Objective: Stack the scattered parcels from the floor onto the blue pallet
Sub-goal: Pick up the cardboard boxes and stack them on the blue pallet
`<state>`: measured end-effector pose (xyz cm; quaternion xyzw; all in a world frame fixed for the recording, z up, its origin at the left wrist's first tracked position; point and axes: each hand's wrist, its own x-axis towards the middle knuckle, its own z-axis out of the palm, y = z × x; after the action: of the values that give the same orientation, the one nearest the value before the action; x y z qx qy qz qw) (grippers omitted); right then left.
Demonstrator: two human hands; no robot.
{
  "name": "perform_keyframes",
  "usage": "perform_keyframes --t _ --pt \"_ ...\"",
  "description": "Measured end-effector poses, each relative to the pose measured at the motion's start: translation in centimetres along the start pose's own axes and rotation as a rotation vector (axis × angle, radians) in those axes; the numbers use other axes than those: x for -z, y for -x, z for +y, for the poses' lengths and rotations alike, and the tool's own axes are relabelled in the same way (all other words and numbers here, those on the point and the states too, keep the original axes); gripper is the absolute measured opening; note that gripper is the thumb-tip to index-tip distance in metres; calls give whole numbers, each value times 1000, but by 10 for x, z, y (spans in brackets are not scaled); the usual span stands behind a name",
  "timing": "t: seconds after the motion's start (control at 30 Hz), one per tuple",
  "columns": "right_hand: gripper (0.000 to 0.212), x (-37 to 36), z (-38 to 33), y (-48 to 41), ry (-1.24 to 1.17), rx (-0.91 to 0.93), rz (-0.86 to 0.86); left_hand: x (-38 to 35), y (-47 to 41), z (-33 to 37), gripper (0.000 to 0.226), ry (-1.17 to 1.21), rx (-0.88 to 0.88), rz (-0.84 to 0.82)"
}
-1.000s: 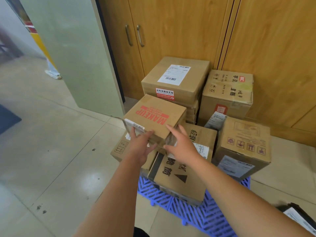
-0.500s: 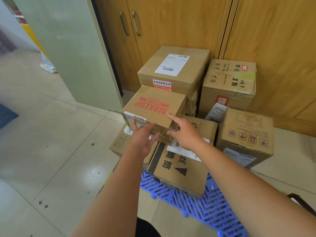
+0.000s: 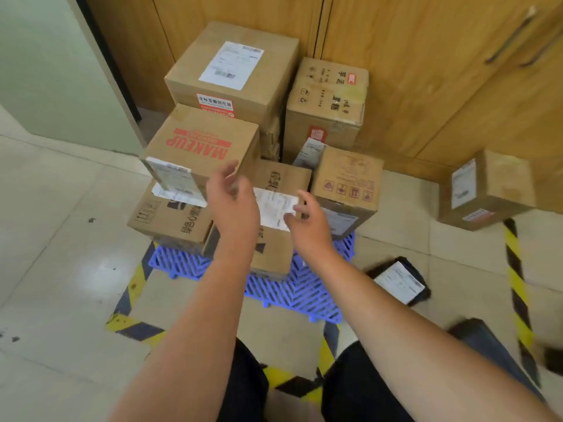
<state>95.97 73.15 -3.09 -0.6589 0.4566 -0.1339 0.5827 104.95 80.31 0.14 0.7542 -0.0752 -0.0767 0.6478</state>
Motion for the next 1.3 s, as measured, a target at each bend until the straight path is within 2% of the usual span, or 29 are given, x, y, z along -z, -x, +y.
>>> perform_keyframes --t 0.13,0.2,0.33,0.47,0.6,0.73,1.0,1.17,1.3 --pt "33 89 -20 94 -93 -207 199 -4 91 38 18 -114 164 -365" --pt "25 136 -43 139 -142 -287 285 7 129 63 15 -209 335 -527" --pt "20 221 -114 239 -289 -429 382 49 186 144 16 -348 633 -704" --pt "16 297 -194 341 -325 -504 403 81 227 268 16 -377 788 -771" --pt "14 365 -244 417 -376 -561 427 96 273 375 22 -402 831 -862" --pt "17 422 -254 454 -483 -542 530 76 314 428 17 -501 772 -947" --pt "19 489 -239 487 -785 -528 749 -24 377 461 13 -602 691 -1170" --pt "21 542 -233 463 -781 -583 837 -111 376 460 16 -608 658 -1262" --pt "15 595 -238 412 -651 -605 836 -184 356 457 15 -551 686 -1269"
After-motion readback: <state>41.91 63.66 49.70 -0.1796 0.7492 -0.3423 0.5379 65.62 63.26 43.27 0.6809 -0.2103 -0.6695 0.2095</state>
